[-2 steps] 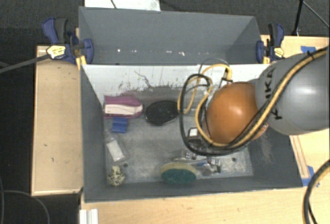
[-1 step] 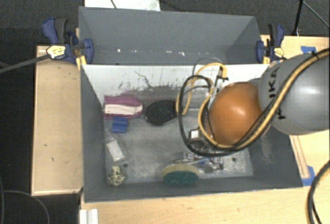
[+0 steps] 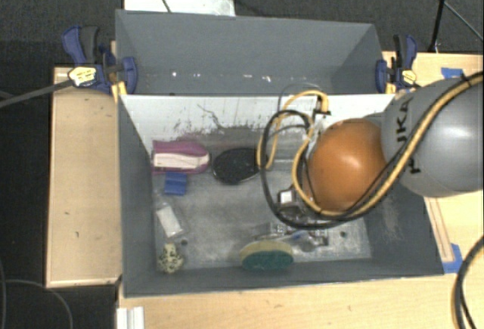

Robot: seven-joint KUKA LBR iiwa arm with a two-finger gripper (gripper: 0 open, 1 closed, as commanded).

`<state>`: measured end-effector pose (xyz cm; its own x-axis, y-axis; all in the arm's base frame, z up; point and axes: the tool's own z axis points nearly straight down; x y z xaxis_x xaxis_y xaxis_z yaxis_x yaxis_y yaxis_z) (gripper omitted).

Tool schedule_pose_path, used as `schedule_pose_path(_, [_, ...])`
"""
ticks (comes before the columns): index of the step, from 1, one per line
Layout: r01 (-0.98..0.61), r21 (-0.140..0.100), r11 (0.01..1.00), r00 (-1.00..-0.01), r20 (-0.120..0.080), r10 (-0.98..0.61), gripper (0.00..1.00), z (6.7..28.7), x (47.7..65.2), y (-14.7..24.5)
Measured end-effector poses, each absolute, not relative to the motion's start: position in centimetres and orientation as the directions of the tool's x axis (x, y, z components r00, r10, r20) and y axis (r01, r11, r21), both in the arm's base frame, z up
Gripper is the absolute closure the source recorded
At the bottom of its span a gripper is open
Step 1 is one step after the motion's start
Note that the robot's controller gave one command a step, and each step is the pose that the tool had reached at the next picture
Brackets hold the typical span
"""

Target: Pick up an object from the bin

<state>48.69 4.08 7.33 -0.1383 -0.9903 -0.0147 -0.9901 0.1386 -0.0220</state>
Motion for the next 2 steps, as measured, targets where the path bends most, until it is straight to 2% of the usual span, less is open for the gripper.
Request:
schedule_pose_path(1, [-1.0, -0.019, 0.015, -0.015, -0.009, -1.0, 0.0, 7.28, 49.5, 5.26])
schedule_pose_path(2, [-1.0, -0.02, 0.019, -0.019, -0.011, -1.0, 1.0, 7.34, 49.57, 5.35])
